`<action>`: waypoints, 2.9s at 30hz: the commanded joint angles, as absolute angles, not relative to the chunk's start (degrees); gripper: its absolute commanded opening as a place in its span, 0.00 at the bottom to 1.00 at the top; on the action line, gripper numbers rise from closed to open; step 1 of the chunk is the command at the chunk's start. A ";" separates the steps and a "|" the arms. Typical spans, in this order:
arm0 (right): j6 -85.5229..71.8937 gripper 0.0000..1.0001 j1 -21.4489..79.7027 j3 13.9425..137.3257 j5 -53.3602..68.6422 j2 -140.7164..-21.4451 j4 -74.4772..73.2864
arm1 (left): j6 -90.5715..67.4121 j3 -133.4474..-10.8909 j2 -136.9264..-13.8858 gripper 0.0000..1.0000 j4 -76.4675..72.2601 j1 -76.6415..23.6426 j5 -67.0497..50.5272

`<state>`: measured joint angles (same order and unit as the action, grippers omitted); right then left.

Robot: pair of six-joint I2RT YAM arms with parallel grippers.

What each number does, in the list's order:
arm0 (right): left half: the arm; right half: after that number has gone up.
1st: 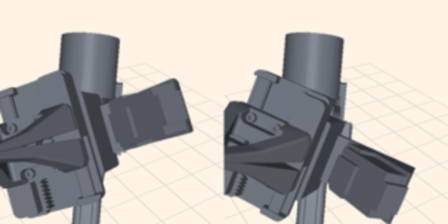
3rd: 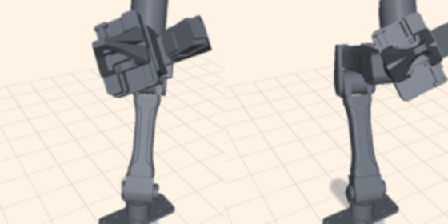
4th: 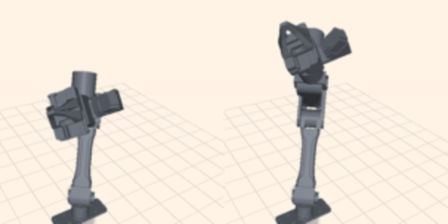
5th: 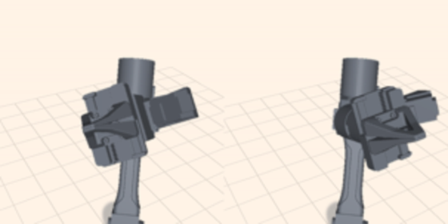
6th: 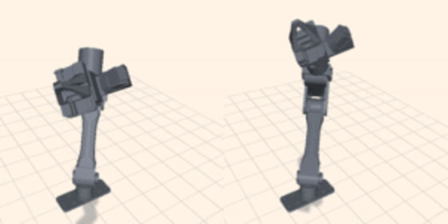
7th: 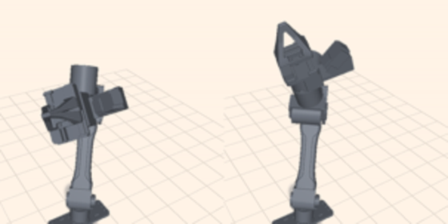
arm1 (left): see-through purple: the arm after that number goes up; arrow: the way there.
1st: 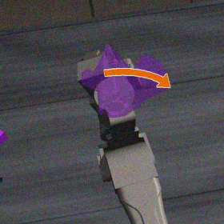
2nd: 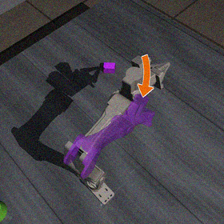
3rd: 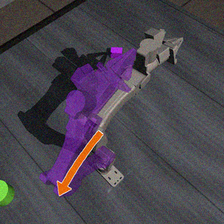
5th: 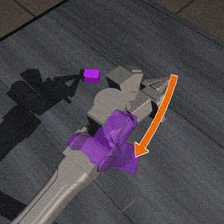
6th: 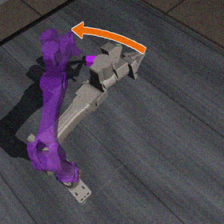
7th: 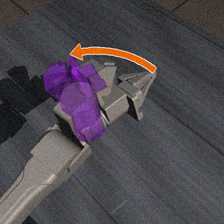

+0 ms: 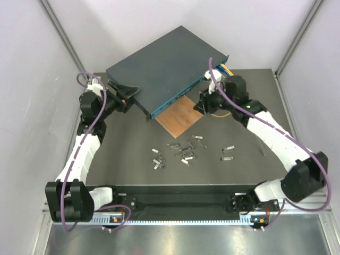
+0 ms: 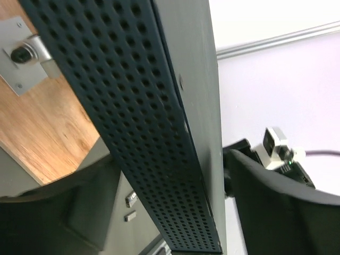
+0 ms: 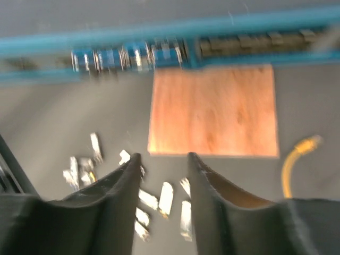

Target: Insert the plug into the switch port

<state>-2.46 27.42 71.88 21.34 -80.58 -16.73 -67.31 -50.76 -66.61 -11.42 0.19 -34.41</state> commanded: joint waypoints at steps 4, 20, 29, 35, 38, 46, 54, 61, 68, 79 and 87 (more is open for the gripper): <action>20.33 0.56 22.42 70.41 29.88 -70.23 -32.23 | -65.83 -55.54 -65.92 0.96 -17.05 6.31 -39.02; 63.10 0.60 14.50 48.17 18.45 -63.98 -50.97 | -63.91 -55.81 -59.07 0.97 -18.90 19.60 -50.36; 61.26 0.52 20.20 45.44 15.57 -71.01 -47.04 | -61.70 -56.16 -57.04 0.96 -17.49 19.51 -50.63; 58.63 0.51 25.31 43.95 12.22 -75.58 -42.64 | -61.79 -56.86 -57.39 0.95 -17.58 19.51 -50.36; 57.75 0.50 27.77 43.07 10.38 -77.95 -40.09 | -61.96 -57.22 -57.39 0.95 -17.75 19.51 -50.27; 55.20 0.45 31.72 42.54 6.24 -83.41 -35.25 | -61.79 -58.27 -57.75 0.94 -18.28 19.42 -50.27; 53.09 0.18 34.45 40.26 6.24 -79.72 -36.56 | -60.56 -60.91 -58.18 0.93 -17.67 19.51 -49.92; 45.36 0.00 33.50 45.34 11.93 -75.68 -41.04 | -54.35 -64.94 -59.59 0.92 -16.63 17.32 -49.04; 28.69 0.00 19.70 61.33 30.21 -68.83 -43.42 | -29.56 -79.07 -62.66 0.93 -1.88 8.38 -47.73; -17.52 0.00 -1.47 65.94 55.37 -66.10 -15.92 | 6.56 -91.05 -73.20 0.92 19.50 -30.20 -18.75; -43.41 0.00 -2.99 56.61 45.46 -58.28 3.87 | 6.60 -96.68 -85.86 0.92 25.49 -49.30 -6.49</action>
<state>-30.55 -2.79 56.80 48.42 -61.65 -8.80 4.34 -93.30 -84.64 22.33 -46.72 -12.40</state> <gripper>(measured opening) 0.055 0.918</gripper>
